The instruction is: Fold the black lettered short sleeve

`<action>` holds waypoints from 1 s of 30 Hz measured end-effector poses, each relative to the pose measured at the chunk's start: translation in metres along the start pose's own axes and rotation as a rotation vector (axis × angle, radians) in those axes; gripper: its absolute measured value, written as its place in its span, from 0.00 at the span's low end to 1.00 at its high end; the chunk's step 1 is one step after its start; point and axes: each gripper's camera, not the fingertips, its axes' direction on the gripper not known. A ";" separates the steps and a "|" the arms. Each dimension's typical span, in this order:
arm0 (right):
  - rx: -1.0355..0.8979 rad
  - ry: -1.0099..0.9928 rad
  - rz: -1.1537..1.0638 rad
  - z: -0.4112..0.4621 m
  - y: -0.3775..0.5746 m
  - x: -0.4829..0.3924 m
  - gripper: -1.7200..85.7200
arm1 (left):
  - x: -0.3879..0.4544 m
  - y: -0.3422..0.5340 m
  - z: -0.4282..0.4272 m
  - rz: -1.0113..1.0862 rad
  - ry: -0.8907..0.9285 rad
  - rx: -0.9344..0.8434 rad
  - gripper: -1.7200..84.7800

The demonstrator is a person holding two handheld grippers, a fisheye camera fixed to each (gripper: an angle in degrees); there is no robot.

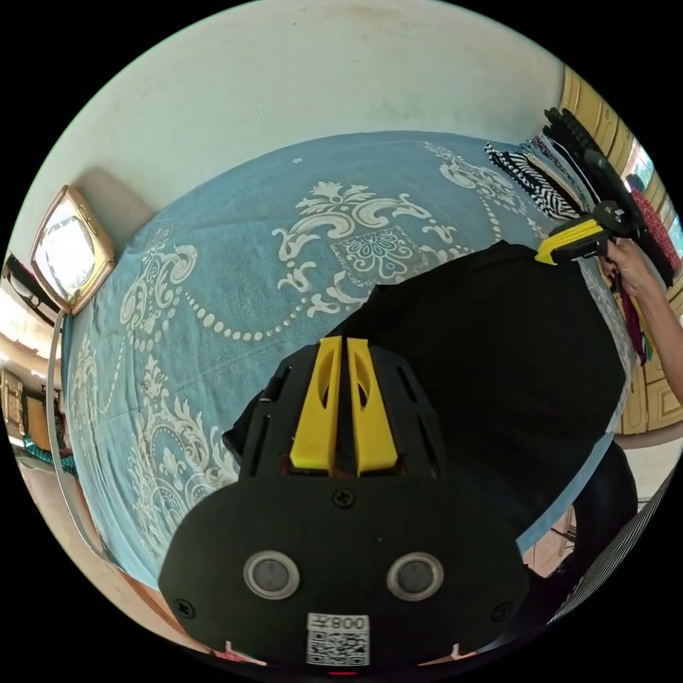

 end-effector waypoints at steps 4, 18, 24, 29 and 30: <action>0.148 -0.084 0.100 0.000 0.034 0.030 0.08 | -0.017 0.025 -0.018 -0.107 0.078 0.104 0.06; 0.200 -0.172 0.289 0.102 0.152 0.063 0.02 | -0.057 0.076 -0.009 -0.270 0.010 -0.022 0.02; 0.229 -0.210 0.330 0.137 0.174 0.072 0.02 | -0.066 0.084 -0.021 -0.346 0.016 0.020 0.02; 0.332 -0.214 0.372 0.146 0.205 0.059 0.02 | -0.040 0.091 -0.029 -0.272 0.010 -0.017 0.02; 0.344 -0.205 0.377 0.146 0.209 0.057 0.02 | -0.040 0.091 -0.026 -0.268 -0.004 -0.044 0.02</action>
